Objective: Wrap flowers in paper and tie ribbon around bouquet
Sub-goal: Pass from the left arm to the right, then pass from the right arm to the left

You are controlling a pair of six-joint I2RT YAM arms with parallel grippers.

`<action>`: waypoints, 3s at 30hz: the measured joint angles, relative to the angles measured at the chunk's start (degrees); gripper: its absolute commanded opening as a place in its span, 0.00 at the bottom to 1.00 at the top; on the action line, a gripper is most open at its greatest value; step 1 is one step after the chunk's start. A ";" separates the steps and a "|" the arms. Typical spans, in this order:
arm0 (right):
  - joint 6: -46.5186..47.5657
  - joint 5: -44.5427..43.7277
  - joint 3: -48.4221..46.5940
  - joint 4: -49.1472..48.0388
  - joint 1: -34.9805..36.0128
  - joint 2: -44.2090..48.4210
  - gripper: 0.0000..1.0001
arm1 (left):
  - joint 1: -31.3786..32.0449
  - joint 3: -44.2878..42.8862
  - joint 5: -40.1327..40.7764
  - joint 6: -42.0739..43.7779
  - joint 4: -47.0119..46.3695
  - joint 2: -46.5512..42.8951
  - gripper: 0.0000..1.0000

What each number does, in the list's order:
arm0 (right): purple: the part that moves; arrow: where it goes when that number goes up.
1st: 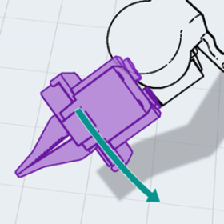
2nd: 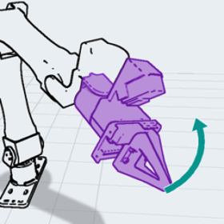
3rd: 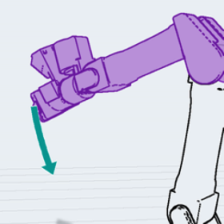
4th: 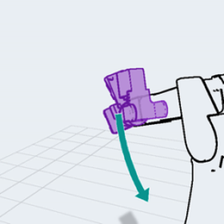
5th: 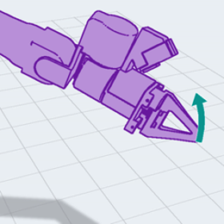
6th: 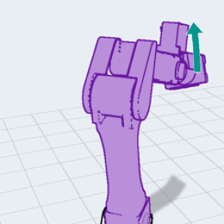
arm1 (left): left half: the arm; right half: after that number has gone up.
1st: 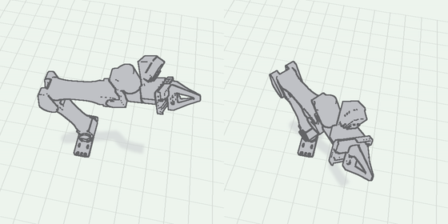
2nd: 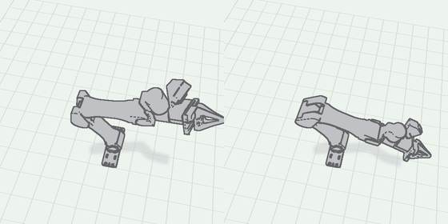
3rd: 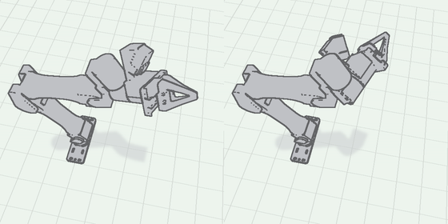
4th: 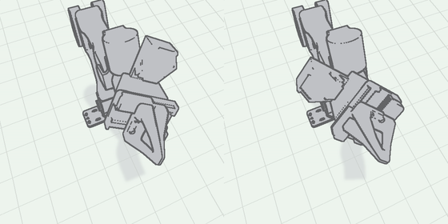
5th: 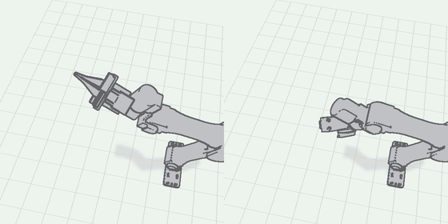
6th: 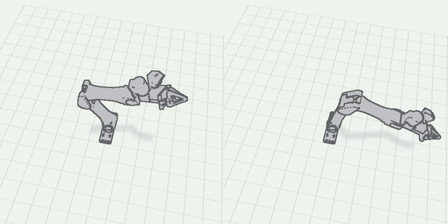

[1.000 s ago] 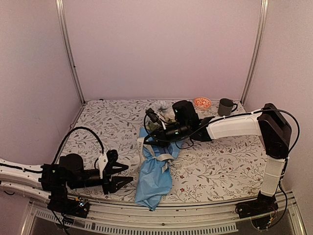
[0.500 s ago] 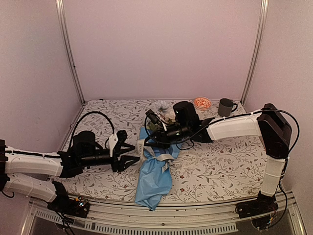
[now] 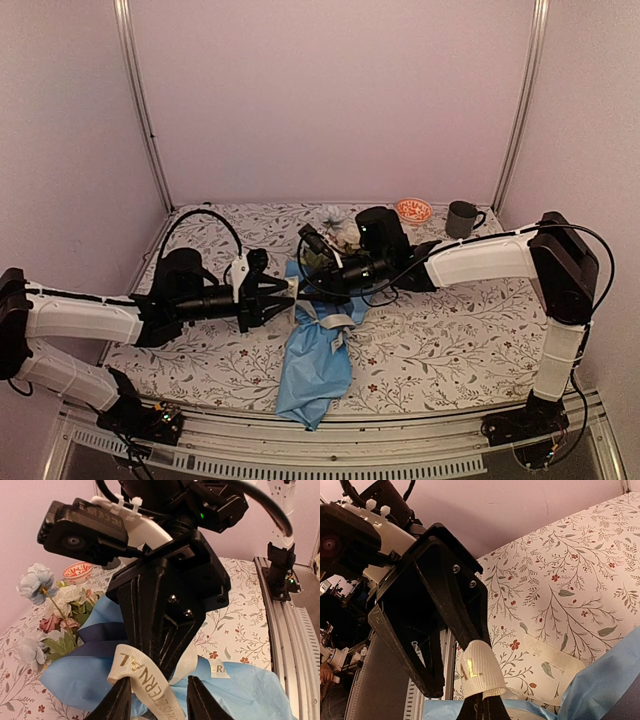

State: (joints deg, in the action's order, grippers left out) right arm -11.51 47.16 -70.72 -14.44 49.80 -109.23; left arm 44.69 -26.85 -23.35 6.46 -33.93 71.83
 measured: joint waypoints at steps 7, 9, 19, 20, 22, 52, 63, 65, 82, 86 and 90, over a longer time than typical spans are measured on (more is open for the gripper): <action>0.20 0.15 0.09 0.00 0.00 0.22 0.00 | -0.72 0.00 1.33 0.70 2.97 -1.33 0.63; 0.20 0.17 0.09 0.00 0.00 0.22 0.00 | -0.96 -0.13 1.01 0.74 4.61 -1.99 0.63; 0.20 0.22 0.09 0.02 0.00 0.22 0.00 | -1.79 -0.55 0.81 1.07 9.99 -2.10 0.80; 0.22 0.22 0.09 0.04 0.00 0.22 0.00 | -2.05 -0.79 -0.09 1.62 10.73 -2.14 0.80; 0.39 0.22 0.09 0.09 0.00 0.22 0.00 | -2.62 -1.25 -0.90 2.60 11.69 -2.43 0.76; 1.09 0.55 0.09 1.14 0.00 0.85 0.00 | -9.68 -5.51 -16.57 3.39 5.44 6.73 0.45; 1.46 0.50 0.09 1.36 0.00 0.85 0.00 | -6.78 -6.01 -17.05 2.86 5.20 6.67 0.44; 1.51 0.48 0.09 1.44 0.00 0.85 0.00 | -6.01 -6.10 -16.94 3.15 5.51 6.36 0.43; 2.10 -0.11 0.09 3.02 0.00 1.03 0.00 | -2.56 -6.10 -8.61 5.35 9.16 3.39 0.51; 2.32 -0.11 0.09 3.34 0.00 1.11 0.00 | -2.56 -5.79 -6.99 6.21 10.32 0.79 0.43; 2.36 -0.11 0.09 3.52 0.00 1.11 0.00 | -2.56 -5.62 -5.70 6.91 10.34 -0.13 0.36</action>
State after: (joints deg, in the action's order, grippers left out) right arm -9.15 47.05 -70.63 -10.92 49.80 -108.12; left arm 42.13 -32.47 -29.06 13.37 -23.59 71.70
